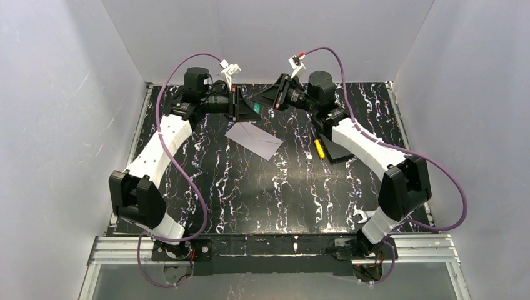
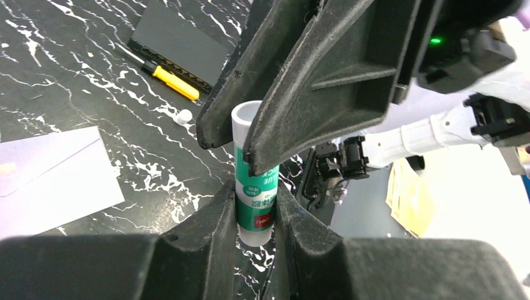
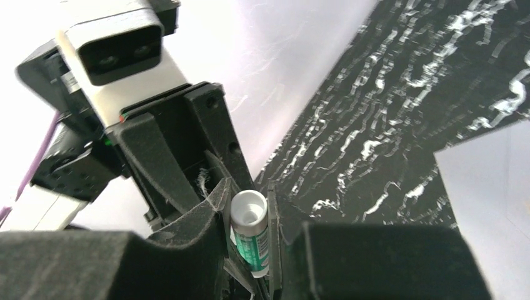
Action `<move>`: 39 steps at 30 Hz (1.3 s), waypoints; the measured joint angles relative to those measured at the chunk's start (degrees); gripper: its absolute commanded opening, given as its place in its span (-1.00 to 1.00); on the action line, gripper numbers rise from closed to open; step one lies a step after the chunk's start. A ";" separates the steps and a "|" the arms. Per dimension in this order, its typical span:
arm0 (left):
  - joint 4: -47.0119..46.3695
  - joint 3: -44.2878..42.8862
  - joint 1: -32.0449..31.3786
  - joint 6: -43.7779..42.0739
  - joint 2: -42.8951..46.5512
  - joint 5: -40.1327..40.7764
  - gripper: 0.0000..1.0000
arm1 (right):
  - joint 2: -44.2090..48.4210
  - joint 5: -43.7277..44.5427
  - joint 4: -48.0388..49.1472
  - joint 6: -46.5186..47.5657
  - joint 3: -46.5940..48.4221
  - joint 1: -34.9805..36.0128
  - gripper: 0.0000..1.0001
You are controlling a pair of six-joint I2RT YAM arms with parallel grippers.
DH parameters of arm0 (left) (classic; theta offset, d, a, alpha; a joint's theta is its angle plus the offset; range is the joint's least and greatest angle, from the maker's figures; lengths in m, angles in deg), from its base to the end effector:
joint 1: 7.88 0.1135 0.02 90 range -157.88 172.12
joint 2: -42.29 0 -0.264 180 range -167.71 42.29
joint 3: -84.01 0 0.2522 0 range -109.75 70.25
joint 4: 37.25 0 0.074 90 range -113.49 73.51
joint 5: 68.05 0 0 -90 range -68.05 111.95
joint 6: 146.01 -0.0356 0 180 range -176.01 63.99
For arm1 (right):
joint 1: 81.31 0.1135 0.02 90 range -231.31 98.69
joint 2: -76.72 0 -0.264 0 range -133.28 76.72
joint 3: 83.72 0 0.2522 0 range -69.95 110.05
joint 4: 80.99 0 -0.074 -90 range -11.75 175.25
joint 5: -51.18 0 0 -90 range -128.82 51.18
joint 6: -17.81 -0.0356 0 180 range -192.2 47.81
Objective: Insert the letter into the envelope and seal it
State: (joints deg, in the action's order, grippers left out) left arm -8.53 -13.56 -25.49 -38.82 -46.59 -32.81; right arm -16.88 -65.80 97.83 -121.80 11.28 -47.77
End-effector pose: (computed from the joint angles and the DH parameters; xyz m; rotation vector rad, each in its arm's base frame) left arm 0.3276 -0.1345 0.3832 0.6823 1.8613 -1.3111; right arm 0.3198 0.2314 0.3835 -0.1708 1.7725 1.4639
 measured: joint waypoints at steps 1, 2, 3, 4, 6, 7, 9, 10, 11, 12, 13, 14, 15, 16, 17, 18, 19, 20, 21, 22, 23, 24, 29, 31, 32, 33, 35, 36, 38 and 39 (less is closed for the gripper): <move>-0.17 -0.02 0.33 0.50 0.00 -1.36 -1.00 | 0.02 -1.68 3.72 -1.03 -1.46 -0.52 -0.97; -0.46 -0.02 0.68 1.14 0.00 -2.97 -1.00 | 0.02 -3.65 8.20 -2.43 -3.23 -1.03 -0.97; -1.03 0.02 0.83 1.81 0.00 -4.35 -1.00 | 0.02 -5.70 13.27 -4.31 -5.11 -1.62 -0.97; -2.25 0.22 0.96 2.84 -0.02 -6.36 -1.00 | 0.02 -7.54 17.66 -6.12 -6.60 -2.12 -0.97; -5.62 0.72 0.94 5.09 -0.02 -10.27 -1.00 | -0.15 -11.39 26.99 -10.05 -9.07 -3.21 -0.97; -7.32 0.85 0.92 6.27 -0.02 -12.28 -1.00 | -0.50 -13.46 31.58 -12.20 -9.73 -3.61 -0.97; -11.10 0.90 0.87 8.66 -0.02 -15.78 -1.00 | -1.68 -16.70 40.52 -16.28 -9.88 -4.11 -0.97; -12.48 0.90 0.90 9.53 0.04 -17.09 -1.00 | -2.21 -17.94 43.89 -17.88 -9.88 -4.22 -0.97; -13.88 0.90 0.87 10.56 0.15 -18.56 -1.00 | -2.86 -19.19 47.80 -19.80 -9.88 -4.28 -0.97; -14.80 0.90 0.79 11.23 0.24 -19.69 -1.00 | -3.54 -20.33 51.49 -21.84 -9.79 -4.33 -0.97; -15.41 0.90 0.68 11.91 0.35 -20.70 -1.00 | -4.22 -21.27 54.45 -23.69 -9.62 -4.35 -0.97; -15.93 0.90 0.57 12.48 0.42 -21.53 -1.00 | -4.92 -22.18 57.05 -25.49 -9.29 -4.39 -0.90; -16.31 0.90 0.48 12.92 0.46 -22.12 -1.00 | -5.49 -22.95 59.10 -26.97 -8.90 -4.48 -0.49; -16.55 0.90 0.42 13.16 0.50 -22.38 -1.00 | -5.97 -23.56 60.41 -28.04 -8.57 -4.57 -0.09; -16.76 0.90 0.37 13.53 0.52 -22.43 -1.00 | -6.12 -23.58 60.72 -28.37 -8.46 -4.59 0.15; -16.85 0.90 0.39 13.70 0.55 -22.12 -1.00 | -6.10 -23.21 59.67 -28.33 -8.46 -4.61 0.33; -16.87 0.90 0.48 13.70 0.55 -21.24 -1.00 | -5.77 -22.36 57.90 -27.85 -8.39 -4.59 0.46; -16.65 0.90 0.92 13.49 0.52 -19.65 -1.00 | -4.57 -18.67 51.76 -26.25 -8.39 -4.39 0.52; -16.44 0.90 1.20 12.98 0.52 -18.53 -1.00 | -3.54 -15.58 46.97 -24.76 -8.39 -4.33 0.54; -15.96 0.87 1.44 12.09 0.55 -16.76 -1.00 | -2.12 -11.30 39.95 -22.25 -8.22 -3.85 0.56; -15.06 0.85 1.68 10.88 0.55 -14.75 -1.00 | -0.74 -7.30 33.40 -19.78 -7.78 -3.58 0.55; -13.90 0.85 1.86 9.75 0.55 -12.46 -1.00 | 0.39 -3.61 27.63 -17.53 -7.08 -3.26 0.53; -8.98 0.52 2.08 5.90 0.42 -5.14 -1.00 | 2.80 5.40 15.69 -12.28 -6.01 -1.92 0.45; -8.15 -0.13 2.08 5.84 0.17 -3.96 -1.00 | 2.54 6.36 12.72 -10.78 -5.16 -1.44 0.46; -8.20 -0.22 2.08 5.97 0.17 -3.50 -1.00 | 2.23 6.69 11.13 -9.73 -4.33 -1.14 0.46; -8.50 -0.22 2.08 6.23 0.20 -3.04 -1.00 | 1.84 6.97 9.70 -8.57 -3.37 -0.92 0.46; -8.52 -0.22 2.08 6.43 0.20 -2.67 -1.00 | 1.38 7.13 8.15 -6.93 -2.14 -0.63 0.46; -8.44 -0.22 2.08 6.54 0.20 -2.51 -1.00 | 1.36 7.10 7.56 -6.14 -1.86 -0.46 0.43; -8.44 -0.22 2.08 6.75 0.20 -2.21 -1.00 | 1.36 6.80 7.06 -5.09 -1.81 -0.28 0.35; -8.44 -0.22 2.08 6.86 0.20 -2.12 -1.00 | 1.33 6.54 6.82 -4.50 -1.81 -0.11 0.29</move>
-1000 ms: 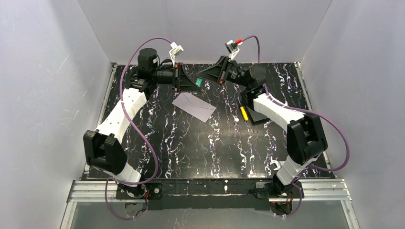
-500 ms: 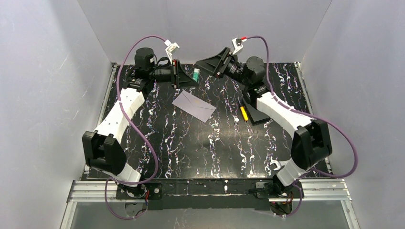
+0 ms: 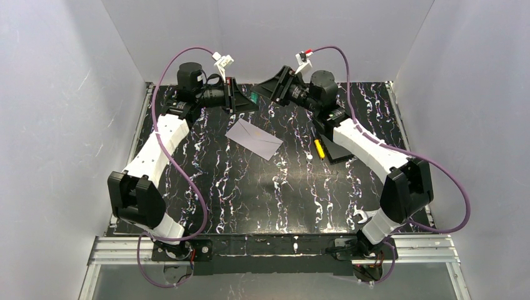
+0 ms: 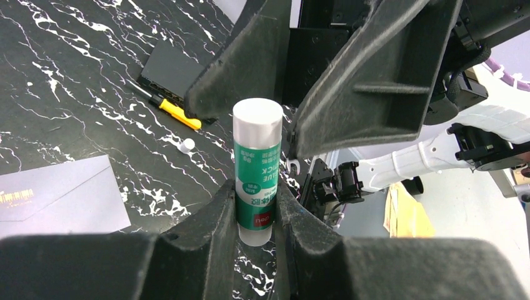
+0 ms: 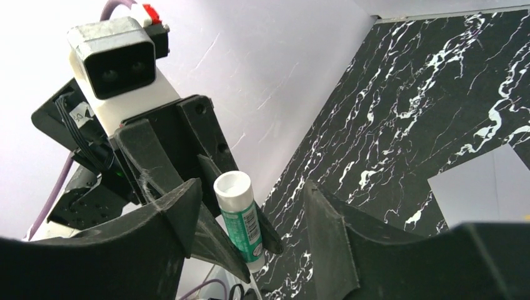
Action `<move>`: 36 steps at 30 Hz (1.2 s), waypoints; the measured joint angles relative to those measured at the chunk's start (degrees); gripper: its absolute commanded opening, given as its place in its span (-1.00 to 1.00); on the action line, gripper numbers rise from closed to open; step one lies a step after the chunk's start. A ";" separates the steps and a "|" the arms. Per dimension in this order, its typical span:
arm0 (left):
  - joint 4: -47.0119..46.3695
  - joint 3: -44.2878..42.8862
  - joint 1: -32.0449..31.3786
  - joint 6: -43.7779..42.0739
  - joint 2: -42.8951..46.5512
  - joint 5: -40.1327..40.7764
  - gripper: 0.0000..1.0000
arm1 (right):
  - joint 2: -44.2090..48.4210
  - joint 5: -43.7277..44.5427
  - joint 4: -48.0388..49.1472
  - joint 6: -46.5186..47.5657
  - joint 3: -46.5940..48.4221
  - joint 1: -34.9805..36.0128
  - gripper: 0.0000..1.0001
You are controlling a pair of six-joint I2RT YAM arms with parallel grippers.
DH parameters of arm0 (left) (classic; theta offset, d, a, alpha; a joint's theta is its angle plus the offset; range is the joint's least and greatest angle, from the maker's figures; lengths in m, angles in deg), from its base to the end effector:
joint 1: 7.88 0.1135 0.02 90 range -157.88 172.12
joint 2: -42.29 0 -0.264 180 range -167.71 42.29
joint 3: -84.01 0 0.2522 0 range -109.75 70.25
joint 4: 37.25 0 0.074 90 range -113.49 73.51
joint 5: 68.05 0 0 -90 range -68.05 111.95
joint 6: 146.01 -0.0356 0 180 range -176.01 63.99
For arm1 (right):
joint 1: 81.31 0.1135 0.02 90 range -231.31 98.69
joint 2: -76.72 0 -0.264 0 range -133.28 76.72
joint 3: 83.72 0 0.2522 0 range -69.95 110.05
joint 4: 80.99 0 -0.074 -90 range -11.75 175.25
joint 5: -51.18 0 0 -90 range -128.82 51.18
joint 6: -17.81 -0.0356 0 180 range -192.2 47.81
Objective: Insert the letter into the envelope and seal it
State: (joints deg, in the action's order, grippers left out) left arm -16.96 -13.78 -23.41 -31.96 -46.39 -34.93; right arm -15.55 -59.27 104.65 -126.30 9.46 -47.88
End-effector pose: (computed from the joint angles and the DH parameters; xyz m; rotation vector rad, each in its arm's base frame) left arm 0.3337 -0.1237 0.3992 0.6349 1.7702 -1.3536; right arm 0.3180 0.2248 0.3935 -0.0316 1.6530 1.4681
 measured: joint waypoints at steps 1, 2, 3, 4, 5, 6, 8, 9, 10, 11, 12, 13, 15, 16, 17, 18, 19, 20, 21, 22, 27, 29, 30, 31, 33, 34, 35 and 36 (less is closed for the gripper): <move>-0.02 0.02 0.00 0.11 0.00 0.13 -1.00 | -0.09 -0.46 -0.11 0.42 0.00 0.09 0.21; -0.09 0.09 0.00 0.28 0.00 0.26 -1.00 | -0.22 -0.98 -0.11 0.74 0.04 0.13 0.13; -0.17 0.20 0.00 0.61 0.02 0.39 -1.00 | -0.44 -1.60 -0.13 1.07 0.15 0.24 0.03; -0.31 0.26 0.00 0.98 0.02 0.42 -1.00 | -0.79 -2.23 -0.24 1.46 0.46 0.33 -0.14; -0.52 0.33 0.00 1.46 0.02 0.37 -0.98 | -1.16 -2.82 -0.33 1.84 0.83 0.35 -0.26; -0.68 0.35 0.00 1.75 0.02 0.35 -0.95 | -1.44 -3.30 -0.46 2.12 1.07 0.37 -0.41; -0.79 0.83 0.00 2.69 0.02 0.42 -0.76 | -1.79 -4.59 -0.35 2.56 1.73 0.46 -0.61; -0.90 0.96 0.04 3.23 0.02 0.11 -0.63 | -1.84 -4.81 -0.83 3.34 1.92 0.48 -0.67; -0.92 0.96 0.07 3.56 0.04 0.09 -0.49 | -1.88 -5.25 -0.90 3.56 2.01 0.46 -0.70; -1.16 0.96 0.04 4.15 0.04 0.07 -0.37 | -1.99 -5.77 -0.98 4.00 2.34 0.46 -0.71; -1.46 0.96 0.04 4.66 0.04 0.11 -0.28 | -2.16 -6.32 -1.20 4.57 2.69 0.44 -0.72; -1.66 0.96 0.04 5.05 0.04 0.13 -0.23 | -2.38 -6.99 -1.16 5.07 3.06 0.39 -0.72; -2.64 0.96 0.04 6.99 0.04 0.00 -0.16 | -2.71 -8.44 -1.05 6.36 3.41 0.39 -0.70; -3.23 0.96 0.07 8.17 0.02 0.00 -0.15 | -2.86 -9.49 -1.07 6.88 3.41 0.39 -0.68; -3.89 0.94 0.15 9.40 -0.02 -0.04 -0.17 | -3.10 -10.56 -1.09 7.43 3.41 0.39 -0.67; -4.35 0.94 0.31 10.34 -0.07 -0.33 -0.25 | -3.41 -11.17 -0.96 7.67 3.48 0.39 -0.66; -4.68 0.94 0.48 11.43 -0.20 -0.61 -0.37 | -3.67 -11.80 -0.81 7.80 3.76 0.31 -0.65; -5.27 0.94 0.63 12.33 -0.57 -0.96 -0.56 | -3.80 -12.15 -0.50 7.85 3.91 0.15 -0.63; -5.95 0.87 0.81 13.07 -1.01 -1.55 -0.77 | -3.80 -12.37 -0.35 7.85 3.93 0.00 -0.62; -6.40 0.85 0.85 13.35 -1.44 -1.95 -0.93 | -3.80 -12.41 -0.17 7.67 3.93 -0.13 -0.59; -8.20 0.79 0.96 14.99 -2.58 -2.56 -1.00 | -4.02 -11.89 0.24 6.21 3.96 -0.68 0.37; -8.46 0.79 1.01 15.93 -2.60 -2.91 -1.00 | -4.04 -10.01 -0.11 7.21 3.82 -0.83 0.51; -8.66 0.79 1.07 16.15 -2.58 -2.58 -1.00 | -4.04 -9.27 -0.04 7.39 3.56 -0.90 0.55; -8.55 0.79 1.11 16.41 -2.58 -1.90 -1.00 | -3.87 -7.93 0.15 8.04 3.08 -0.87 0.57; -7.39 0.79 1.09 16.68 -2.58 0.55 -1.00 | -3.15 -5.62 0.70 8.96 1.64 -0.81 0.59; -6.40 0.79 1.07 16.83 -2.58 2.40 -1.00 | -2.19 -4.31 1.38 9.44 0.17 -0.79 0.59; -5.75 0.79 1.05 17.14 -2.58 4.81 -1.00 | -0.98 -3.61 1.81 9.94 -1.46 -0.74 0.58; -5.14 0.79 1.07 17.59 -2.58 7.89 -1.00 | 0.13 -2.86 2.40 10.51 -2.95 -0.57 0.58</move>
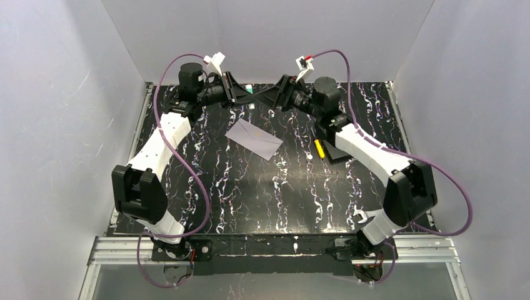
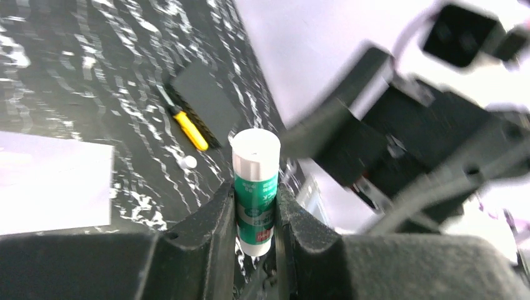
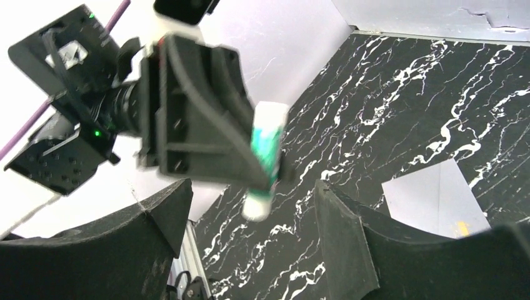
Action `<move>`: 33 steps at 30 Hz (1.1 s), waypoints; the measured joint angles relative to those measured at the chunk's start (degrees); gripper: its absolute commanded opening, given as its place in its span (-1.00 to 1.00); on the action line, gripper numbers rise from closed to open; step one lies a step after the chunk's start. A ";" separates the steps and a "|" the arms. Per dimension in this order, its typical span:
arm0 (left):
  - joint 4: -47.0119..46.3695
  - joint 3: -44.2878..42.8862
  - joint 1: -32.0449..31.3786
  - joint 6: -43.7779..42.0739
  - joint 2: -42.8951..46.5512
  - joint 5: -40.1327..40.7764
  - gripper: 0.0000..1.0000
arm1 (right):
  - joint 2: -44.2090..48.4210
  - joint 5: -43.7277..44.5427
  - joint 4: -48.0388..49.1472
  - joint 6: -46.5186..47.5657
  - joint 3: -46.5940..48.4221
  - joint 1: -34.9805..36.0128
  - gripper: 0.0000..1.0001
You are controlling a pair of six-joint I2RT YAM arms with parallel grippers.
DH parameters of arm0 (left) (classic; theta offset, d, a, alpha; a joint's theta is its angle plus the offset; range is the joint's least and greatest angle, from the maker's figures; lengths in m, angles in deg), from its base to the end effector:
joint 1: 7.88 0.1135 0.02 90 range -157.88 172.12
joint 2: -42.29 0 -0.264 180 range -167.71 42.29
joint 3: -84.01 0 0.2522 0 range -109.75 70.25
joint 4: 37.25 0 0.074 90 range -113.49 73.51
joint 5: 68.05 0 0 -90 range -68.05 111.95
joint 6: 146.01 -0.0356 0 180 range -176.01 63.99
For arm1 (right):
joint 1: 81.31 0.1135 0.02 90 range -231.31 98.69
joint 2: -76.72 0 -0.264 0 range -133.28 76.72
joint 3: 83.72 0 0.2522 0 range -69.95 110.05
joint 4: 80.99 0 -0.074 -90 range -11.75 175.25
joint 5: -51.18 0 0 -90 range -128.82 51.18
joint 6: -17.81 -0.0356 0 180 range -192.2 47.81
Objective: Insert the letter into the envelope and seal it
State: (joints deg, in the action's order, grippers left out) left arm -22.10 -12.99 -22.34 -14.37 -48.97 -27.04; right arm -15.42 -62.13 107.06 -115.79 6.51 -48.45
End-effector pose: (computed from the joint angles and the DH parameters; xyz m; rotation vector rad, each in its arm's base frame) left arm 0.3543 -0.1191 0.3867 0.2502 1.8919 -1.4256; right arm 0.3183 0.2224 0.3803 -0.2148 1.6177 1.3535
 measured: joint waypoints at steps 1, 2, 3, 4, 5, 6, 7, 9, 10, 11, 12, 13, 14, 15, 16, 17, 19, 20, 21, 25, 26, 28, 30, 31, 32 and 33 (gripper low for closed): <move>0.59 0.00 0.04 0.59 0.00 2.73 -1.00 | 1.55 0.90 0.85 0.68 -2.12 0.37 0.58; 1.03 0.04 0.04 1.33 0.09 5.95 -1.00 | 2.93 1.64 1.51 1.44 -3.72 0.76 0.58; 1.33 0.11 0.07 2.14 0.20 8.76 -1.00 | 3.85 2.27 2.01 2.14 -4.81 1.16 0.57; 1.70 0.26 0.11 2.93 0.39 11.23 -1.00 | 4.74 3.15 2.36 3.34 -5.75 1.70 0.57; 2.32 0.31 0.11 4.02 0.74 13.99 -1.00 | 5.42 4.22 2.08 4.96 -6.10 2.54 0.57; 2.60 0.31 0.15 4.66 0.96 15.52 -1.00 | 5.53 5.01 2.05 6.27 -6.08 3.21 0.57; 3.08 0.31 0.17 5.68 1.33 17.42 -1.00 | 5.57 6.36 1.42 8.20 -5.88 4.26 0.56; 3.89 0.31 0.11 7.10 1.95 19.47 -1.00 | 5.29 9.20 -1.92 12.20 -4.63 7.10 0.56; 4.22 0.31 0.09 7.74 2.19 20.20 -1.00 | 4.96 10.45 -3.32 13.79 -3.89 8.39 0.55; 4.48 0.31 0.02 8.33 2.45 20.79 -1.00 | 4.44 13.14 -5.90 16.22 -1.97 10.14 0.55; 4.81 0.31 -0.04 8.83 2.64 21.38 -1.00 | 3.80 14.23 -6.56 17.18 -1.27 11.50 0.55; 5.09 0.31 -0.15 9.27 2.89 21.86 -1.00 | 3.21 16.72 -8.09 18.58 -0.07 13.09 0.55; 5.25 0.33 -0.31 9.62 3.15 22.36 -1.00 | 2.73 18.95 -9.16 19.65 0.87 14.29 0.55; 5.38 0.37 -0.42 9.92 3.43 22.73 -1.00 | 2.40 20.72 -9.90 20.31 1.49 15.04 0.56; 5.68 0.39 -0.57 10.10 3.82 23.06 -1.00 | 2.12 22.82 -10.82 21.07 2.05 15.61 0.56; 5.95 0.39 -0.70 10.27 4.24 23.30 -1.00 | 1.88 24.72 -11.67 21.62 2.62 15.80 0.56; 6.19 0.39 -0.79 10.49 4.96 23.54 -1.00 | 1.22 27.85 -12.79 22.56 3.72 15.61 0.56; 6.21 0.39 -0.83 10.62 5.33 23.56 -1.00 | 0.85 28.83 -13.09 22.82 4.20 15.50 0.56; 6.25 0.39 -0.87 10.71 5.62 23.56 -1.00 | 0.31 29.77 -13.55 22.99 4.90 15.45 0.56; 6.47 0.39 -0.94 10.97 6.01 23.54 -1.00 | -1.86 31.85 -15.19 23.17 7.48 15.04 0.56; 6.56 0.39 -0.94 11.06 6.01 23.50 -1.00 | -2.03 31.98 -15.39 23.17 7.58 15.04 0.54; 6.80 0.39 -0.94 11.32 6.01 23.39 -1.00 | -2.21 31.95 -15.72 23.17 7.65 15.04 0.47; 6.80 0.52 -0.94 11.56 6.03 23.08 -1.00 | -2.36 31.63 -15.50 23.19 7.85 15.04 0.26; 6.78 0.76 -0.94 11.61 6.10 23.02 -1.00 | -2.47 31.30 -15.30 23.10 7.93 15.04 0.17; 6.82 1.09 -0.94 11.74 6.23 22.95 -1.00 | -2.67 30.86 -15.26 22.99 8.17 15.04 0.08; 6.88 1.42 -0.94 11.80 6.34 22.86 -1.00 | -2.86 30.53 -14.97 22.91 8.39 15.04 0.01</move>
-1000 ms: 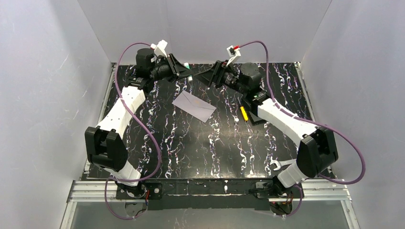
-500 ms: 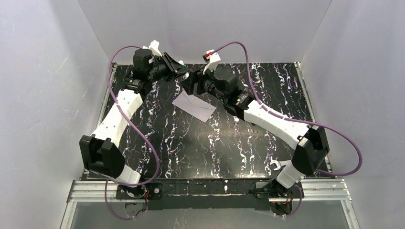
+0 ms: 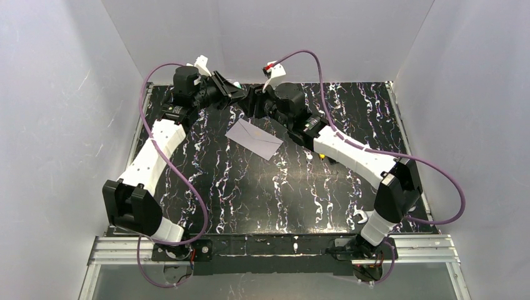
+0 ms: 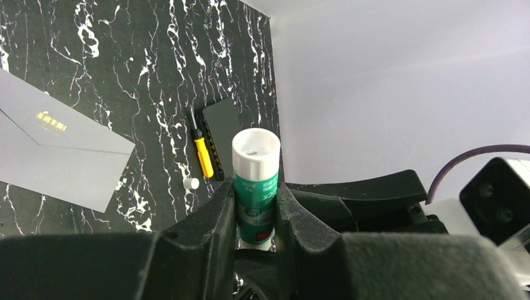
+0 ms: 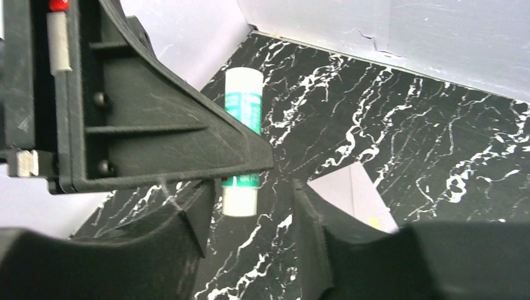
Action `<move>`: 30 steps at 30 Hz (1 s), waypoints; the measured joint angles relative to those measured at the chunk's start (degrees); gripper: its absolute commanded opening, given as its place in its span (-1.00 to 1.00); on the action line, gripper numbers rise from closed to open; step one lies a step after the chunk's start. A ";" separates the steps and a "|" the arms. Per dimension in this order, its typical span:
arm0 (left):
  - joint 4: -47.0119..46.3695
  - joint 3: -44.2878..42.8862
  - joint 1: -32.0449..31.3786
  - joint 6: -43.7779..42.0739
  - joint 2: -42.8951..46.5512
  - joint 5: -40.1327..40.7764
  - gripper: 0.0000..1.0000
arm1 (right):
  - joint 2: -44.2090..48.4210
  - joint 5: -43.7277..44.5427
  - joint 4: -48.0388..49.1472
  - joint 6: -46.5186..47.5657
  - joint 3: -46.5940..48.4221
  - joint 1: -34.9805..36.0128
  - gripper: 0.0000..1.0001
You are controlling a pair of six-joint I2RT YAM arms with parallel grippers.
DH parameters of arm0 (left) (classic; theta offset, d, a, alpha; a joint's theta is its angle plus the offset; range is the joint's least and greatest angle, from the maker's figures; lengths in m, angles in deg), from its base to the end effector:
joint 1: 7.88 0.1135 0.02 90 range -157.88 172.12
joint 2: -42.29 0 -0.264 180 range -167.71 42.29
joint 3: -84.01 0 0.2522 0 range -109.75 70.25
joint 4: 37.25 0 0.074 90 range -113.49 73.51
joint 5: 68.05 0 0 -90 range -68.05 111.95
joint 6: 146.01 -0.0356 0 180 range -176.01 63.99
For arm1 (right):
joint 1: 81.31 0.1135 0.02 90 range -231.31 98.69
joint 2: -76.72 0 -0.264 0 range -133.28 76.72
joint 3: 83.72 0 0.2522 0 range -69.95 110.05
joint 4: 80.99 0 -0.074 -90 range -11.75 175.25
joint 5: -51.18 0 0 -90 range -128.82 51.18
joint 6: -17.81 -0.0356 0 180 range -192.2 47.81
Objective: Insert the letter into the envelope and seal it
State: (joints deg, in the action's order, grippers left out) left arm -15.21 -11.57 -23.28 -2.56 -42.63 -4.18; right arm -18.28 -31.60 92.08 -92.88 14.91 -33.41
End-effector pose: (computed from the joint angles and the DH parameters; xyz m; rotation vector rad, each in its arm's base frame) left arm 0.3317 -0.1076 0.4022 -0.2777 1.9116 -1.2417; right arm 0.2741 0.2966 0.3862 -0.2994 1.6644 0.8099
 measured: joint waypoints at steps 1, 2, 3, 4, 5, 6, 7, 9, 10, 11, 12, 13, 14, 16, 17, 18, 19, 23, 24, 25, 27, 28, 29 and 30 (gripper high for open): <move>0.00 0.28 0.00 0.04 0.07 -0.09 -1.00 | -0.17 -0.31 0.28 -0.09 0.13 0.00 -0.04; 0.00 0.52 0.00 0.11 0.17 -0.26 -1.00 | -0.28 -0.57 0.66 -0.13 0.13 0.00 -0.05; 0.00 0.76 0.00 0.11 0.26 -0.42 -1.00 | -0.33 -0.92 0.79 -0.11 0.13 0.00 -0.07; 0.02 0.83 0.00 0.13 0.28 -0.46 -1.00 | -0.37 -1.09 0.81 -0.13 0.13 0.00 -0.08; 0.00 0.90 0.00 0.13 0.33 -0.59 -1.00 | -0.44 -1.22 0.90 -0.15 0.13 0.02 -0.11; 0.00 0.96 0.02 0.13 0.37 -0.70 -1.00 | -0.52 -1.38 1.05 -0.15 0.13 0.00 -0.19; -0.07 1.14 0.02 0.13 0.50 -0.81 -1.00 | -0.63 -1.46 1.16 -0.13 0.15 0.00 -0.30; -0.15 1.55 0.11 0.13 0.74 -0.81 -1.00 | -1.01 -2.25 1.18 -0.15 0.50 0.11 -0.51; -0.11 1.64 0.28 0.15 0.81 -0.87 -1.00 | -1.25 -2.03 0.87 -0.07 0.81 0.22 -0.59; -0.11 1.64 0.46 0.15 0.87 -0.92 -0.98 | -1.46 -2.27 0.85 0.11 1.07 0.20 -0.65; -0.15 1.64 0.63 0.17 0.92 -0.87 -0.95 | -1.77 -2.45 0.76 -0.07 1.49 0.17 -0.70; -0.15 1.64 0.76 0.20 0.98 -0.87 -0.89 | -1.92 -2.56 0.61 -0.20 1.79 0.15 -0.73; 0.00 1.64 0.83 0.22 1.05 -0.92 -0.80 | -1.95 -2.69 0.59 -0.11 1.86 0.13 -0.76; 0.46 1.64 0.87 0.13 1.27 -0.85 -0.50 | -1.95 -3.17 0.52 -0.11 1.86 0.04 -0.80; 0.83 1.64 0.98 0.13 1.44 -0.85 -0.33 | -1.95 -4.11 0.57 -0.09 1.86 -0.20 -0.82; 1.16 1.64 1.05 0.09 1.57 -0.83 -0.16 | -1.95 -5.01 0.61 -0.04 1.86 -0.37 -0.82; 1.38 1.64 1.16 -0.11 1.73 -0.94 -0.02 | -1.90 -6.60 0.63 0.15 1.84 -0.76 -0.82; 2.75 1.62 1.86 0.52 2.93 -3.69 0.33 | -1.73 -15.13 0.94 1.92 1.68 -3.50 -0.92; 3.21 1.40 2.08 0.59 3.08 -4.63 0.35 | -1.68 -17.86 0.76 2.62 1.68 -4.33 -0.92; 4.20 0.79 2.47 0.61 3.13 -5.99 0.37 | -1.64 -20.20 0.63 3.06 1.68 -5.01 -0.92; 6.49 -0.92 3.45 0.35 2.80 -8.70 0.42 | -1.60 -26.84 -1.05 4.59 2.16 -6.67 -0.91; 7.61 -1.84 4.07 0.28 2.62 -10.25 0.44 | -1.64 -29.77 -2.71 5.57 2.91 -7.37 -0.91; 8.48 -2.40 4.70 0.13 2.62 -11.76 0.46 | -1.73 -32.28 -4.70 6.56 3.87 -8.00 -0.91; 9.03 -2.62 5.27 0.09 2.64 -13.29 0.47 | -1.84 -34.71 -6.69 7.74 5.07 -8.50 -0.92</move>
State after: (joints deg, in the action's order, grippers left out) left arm -6.19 -14.20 -18.01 -2.48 -39.99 -17.47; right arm -20.11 -66.31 85.40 -85.14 19.98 -41.91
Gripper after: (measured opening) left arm 0.713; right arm 0.286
